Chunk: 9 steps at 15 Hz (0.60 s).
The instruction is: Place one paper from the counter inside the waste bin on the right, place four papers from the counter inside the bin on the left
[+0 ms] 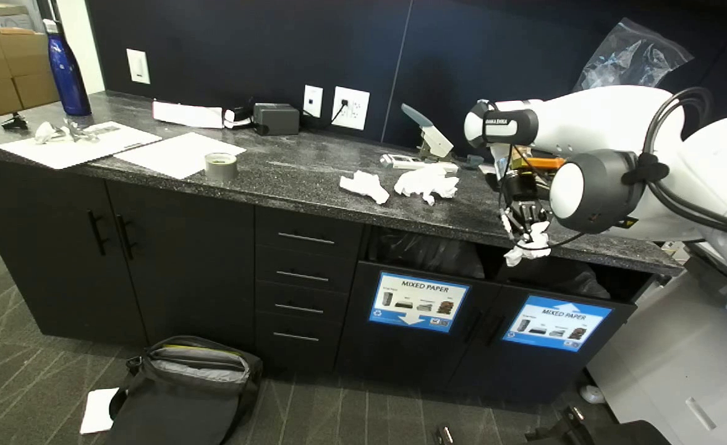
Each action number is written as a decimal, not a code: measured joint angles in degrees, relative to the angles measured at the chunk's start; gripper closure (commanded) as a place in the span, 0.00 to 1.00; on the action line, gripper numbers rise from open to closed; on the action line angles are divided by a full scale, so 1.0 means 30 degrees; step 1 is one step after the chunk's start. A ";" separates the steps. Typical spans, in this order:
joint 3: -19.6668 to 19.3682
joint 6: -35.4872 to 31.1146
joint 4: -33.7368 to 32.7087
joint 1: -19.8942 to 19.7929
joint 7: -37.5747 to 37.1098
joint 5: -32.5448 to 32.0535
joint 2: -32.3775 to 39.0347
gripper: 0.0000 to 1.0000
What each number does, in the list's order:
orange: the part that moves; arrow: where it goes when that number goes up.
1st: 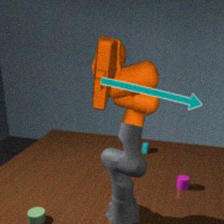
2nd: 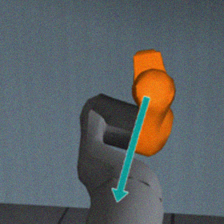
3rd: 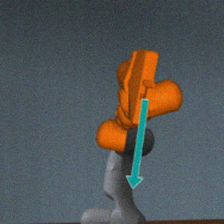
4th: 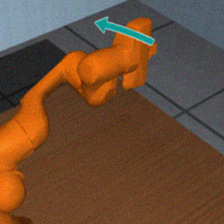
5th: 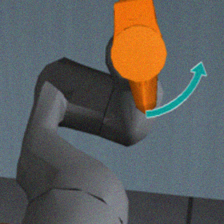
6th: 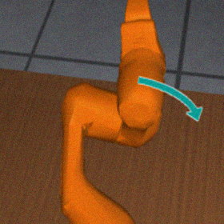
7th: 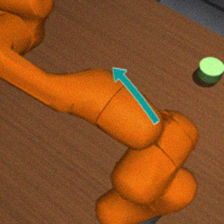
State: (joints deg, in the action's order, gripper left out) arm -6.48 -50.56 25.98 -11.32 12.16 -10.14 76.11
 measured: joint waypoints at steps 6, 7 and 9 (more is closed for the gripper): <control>-0.0730 0.0947 0.2571 0.0802 -0.0199 -0.0983 -0.0927 0.94; -0.1044 0.0951 0.3455 0.1019 -0.0301 -0.1161 -0.1210 0.94; -0.1762 0.0961 0.5214 0.1519 -0.0368 -0.1625 -0.1709 0.94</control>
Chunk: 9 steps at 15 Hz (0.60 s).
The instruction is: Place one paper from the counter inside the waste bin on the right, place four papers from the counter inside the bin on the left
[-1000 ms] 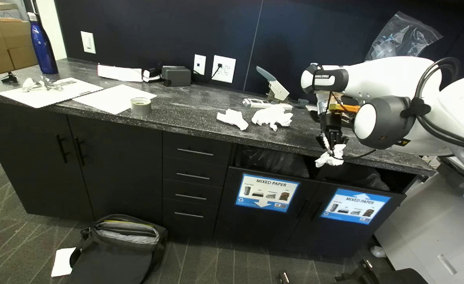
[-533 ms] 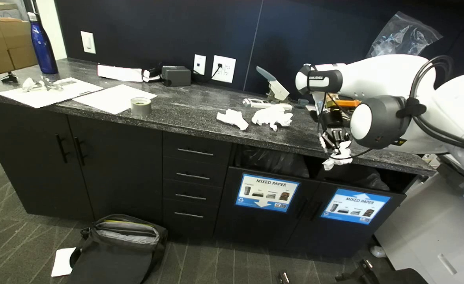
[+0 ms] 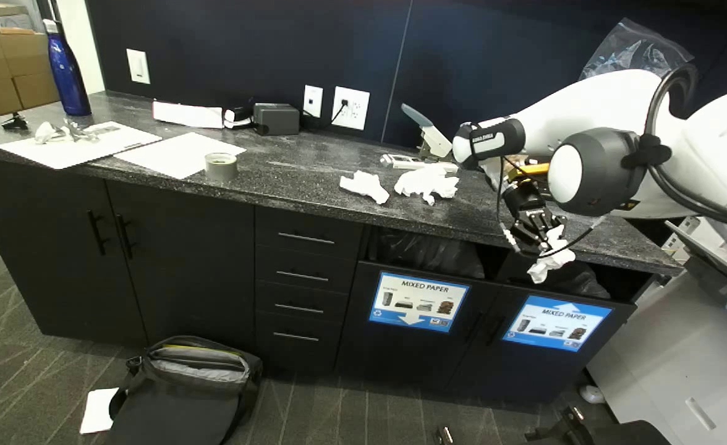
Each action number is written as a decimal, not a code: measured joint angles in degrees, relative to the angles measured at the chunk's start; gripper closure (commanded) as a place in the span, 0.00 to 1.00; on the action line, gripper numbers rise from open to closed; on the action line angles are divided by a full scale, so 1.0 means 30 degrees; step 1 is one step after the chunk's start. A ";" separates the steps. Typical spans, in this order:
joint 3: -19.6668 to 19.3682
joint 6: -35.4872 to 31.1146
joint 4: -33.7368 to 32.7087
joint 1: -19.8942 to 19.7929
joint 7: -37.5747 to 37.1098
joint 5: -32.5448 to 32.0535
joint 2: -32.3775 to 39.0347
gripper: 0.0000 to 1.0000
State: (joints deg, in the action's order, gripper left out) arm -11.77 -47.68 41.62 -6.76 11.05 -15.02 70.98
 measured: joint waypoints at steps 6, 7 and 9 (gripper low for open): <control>-0.0318 -0.0078 0.4997 0.1222 -0.0039 -0.1582 -0.1912 0.94; -0.0294 -0.0176 0.5836 0.1397 -0.0049 -0.1638 -0.2311 0.94; -0.0081 -0.0366 0.7470 0.1613 -0.0196 -0.1718 -0.3124 0.94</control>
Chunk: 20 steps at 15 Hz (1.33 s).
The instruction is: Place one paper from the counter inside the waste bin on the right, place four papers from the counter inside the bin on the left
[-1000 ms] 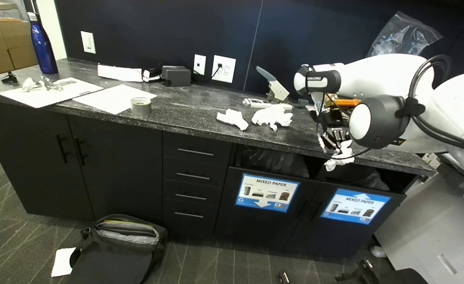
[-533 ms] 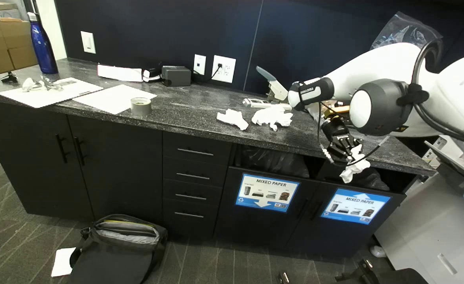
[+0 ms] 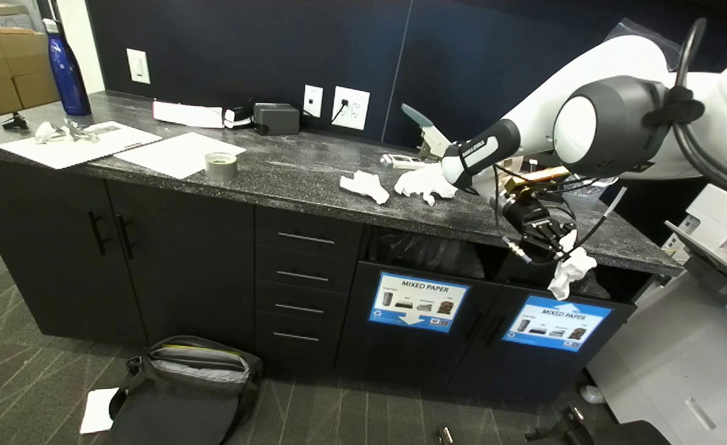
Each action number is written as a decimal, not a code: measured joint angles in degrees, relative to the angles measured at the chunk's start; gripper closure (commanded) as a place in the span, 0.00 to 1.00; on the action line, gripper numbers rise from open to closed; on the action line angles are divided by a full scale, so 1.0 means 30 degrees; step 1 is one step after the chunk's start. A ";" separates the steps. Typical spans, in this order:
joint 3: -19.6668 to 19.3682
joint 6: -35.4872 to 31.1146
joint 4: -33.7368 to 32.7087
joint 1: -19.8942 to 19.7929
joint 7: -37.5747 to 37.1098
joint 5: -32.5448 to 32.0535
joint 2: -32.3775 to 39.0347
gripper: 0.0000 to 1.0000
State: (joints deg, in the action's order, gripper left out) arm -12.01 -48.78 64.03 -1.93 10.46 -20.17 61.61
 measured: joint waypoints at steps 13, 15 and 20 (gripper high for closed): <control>0.2985 -0.6071 1.1658 -0.0463 -0.2052 -0.0288 -0.6328 0.94; 0.3279 -0.8835 1.3720 -0.0706 -0.2040 -0.0072 -0.7462 0.95; 0.3369 -1.6309 1.8944 -0.1020 -0.2065 -0.0014 -1.0093 0.95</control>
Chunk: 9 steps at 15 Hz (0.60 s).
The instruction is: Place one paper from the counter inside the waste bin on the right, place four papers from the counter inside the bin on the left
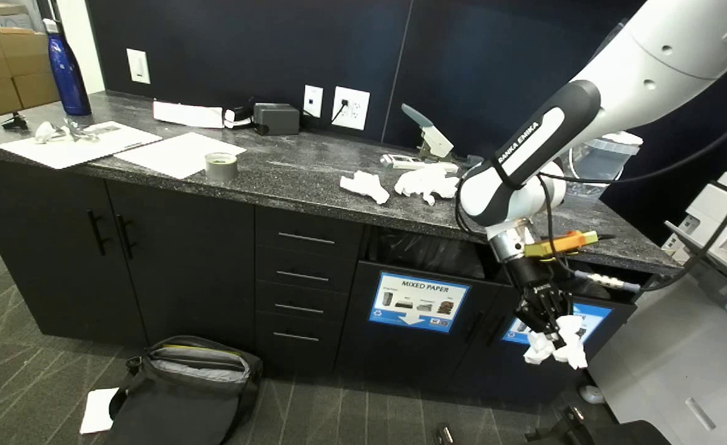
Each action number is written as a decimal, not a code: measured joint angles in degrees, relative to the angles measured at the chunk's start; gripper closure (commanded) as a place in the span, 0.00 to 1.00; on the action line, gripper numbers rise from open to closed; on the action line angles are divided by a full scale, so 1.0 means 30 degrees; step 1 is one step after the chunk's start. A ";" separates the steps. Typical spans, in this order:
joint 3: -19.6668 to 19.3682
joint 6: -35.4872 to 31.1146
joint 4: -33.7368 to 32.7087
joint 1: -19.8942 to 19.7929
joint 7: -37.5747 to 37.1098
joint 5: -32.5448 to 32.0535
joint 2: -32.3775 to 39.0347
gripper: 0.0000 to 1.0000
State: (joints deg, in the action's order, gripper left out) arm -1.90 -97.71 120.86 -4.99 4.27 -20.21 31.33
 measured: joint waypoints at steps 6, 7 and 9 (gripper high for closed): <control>-0.0313 -0.9079 0.6097 -0.0546 -0.0304 -0.1109 -0.2913 0.95; -0.0501 -1.0573 0.6780 -0.0546 -0.0302 -0.1115 -0.3209 0.95; -0.0805 -1.3364 0.7573 -0.0547 -0.0299 -0.1110 -0.3466 0.95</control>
State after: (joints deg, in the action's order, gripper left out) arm -4.32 -137.80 143.58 -6.63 3.37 -23.54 20.93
